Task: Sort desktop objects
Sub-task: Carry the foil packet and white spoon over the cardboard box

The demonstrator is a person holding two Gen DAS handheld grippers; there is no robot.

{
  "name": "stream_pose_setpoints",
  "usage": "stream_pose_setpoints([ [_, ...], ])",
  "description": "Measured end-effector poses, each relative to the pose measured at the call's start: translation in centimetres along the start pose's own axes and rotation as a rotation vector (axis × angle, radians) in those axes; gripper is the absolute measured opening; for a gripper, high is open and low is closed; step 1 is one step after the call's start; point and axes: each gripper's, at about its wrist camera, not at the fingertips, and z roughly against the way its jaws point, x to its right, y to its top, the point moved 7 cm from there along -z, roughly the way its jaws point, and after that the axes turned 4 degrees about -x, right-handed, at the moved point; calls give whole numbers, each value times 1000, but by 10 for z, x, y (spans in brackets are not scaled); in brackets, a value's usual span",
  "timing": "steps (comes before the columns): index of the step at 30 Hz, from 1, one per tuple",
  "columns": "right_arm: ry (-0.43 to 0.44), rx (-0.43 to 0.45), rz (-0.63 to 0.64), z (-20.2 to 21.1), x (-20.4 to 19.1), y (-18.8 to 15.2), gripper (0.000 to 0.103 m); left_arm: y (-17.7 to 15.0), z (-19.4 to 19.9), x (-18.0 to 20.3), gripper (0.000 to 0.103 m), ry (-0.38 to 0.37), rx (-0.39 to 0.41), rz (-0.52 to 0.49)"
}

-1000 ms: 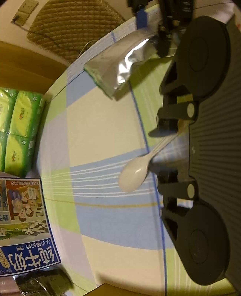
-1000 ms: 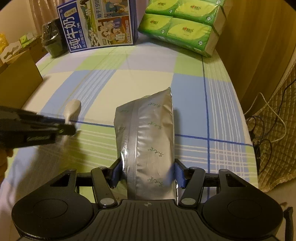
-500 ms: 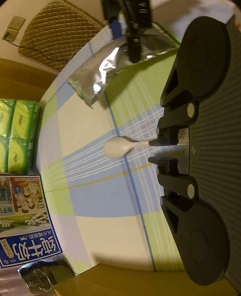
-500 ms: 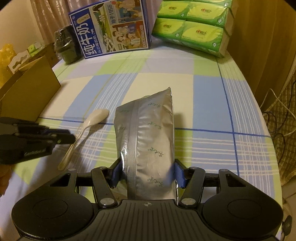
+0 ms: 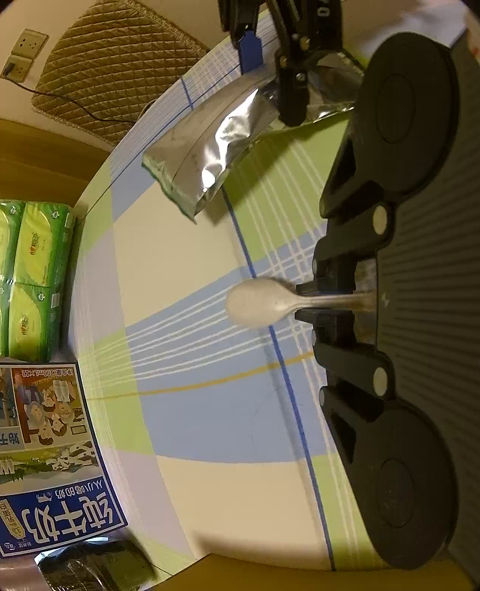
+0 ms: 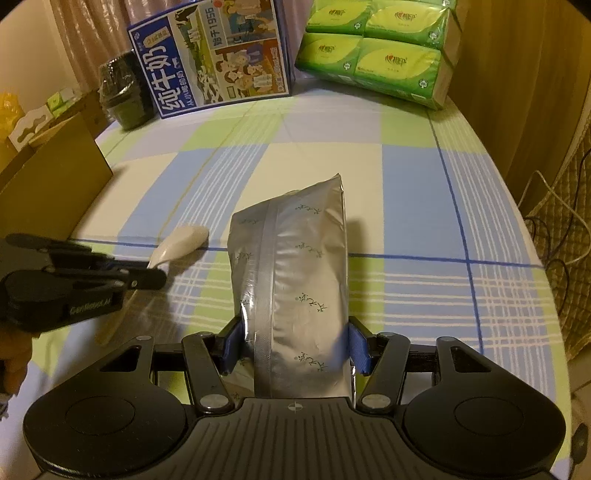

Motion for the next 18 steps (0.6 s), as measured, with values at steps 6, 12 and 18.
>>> stream_pose_setpoints([
  [6, 26, 12, -41, 19, -10, -6, 54, -13, 23, 4, 4, 1, -9, 6],
  [12, 46, 36, -85, 53, -29, -15, 54, -26, 57, 12, 4, -14, 7, 36],
  [18, 61, 68, -120, 91, -53, -27, 54, -39, 101, 20, 4, -16, 30, 58],
])
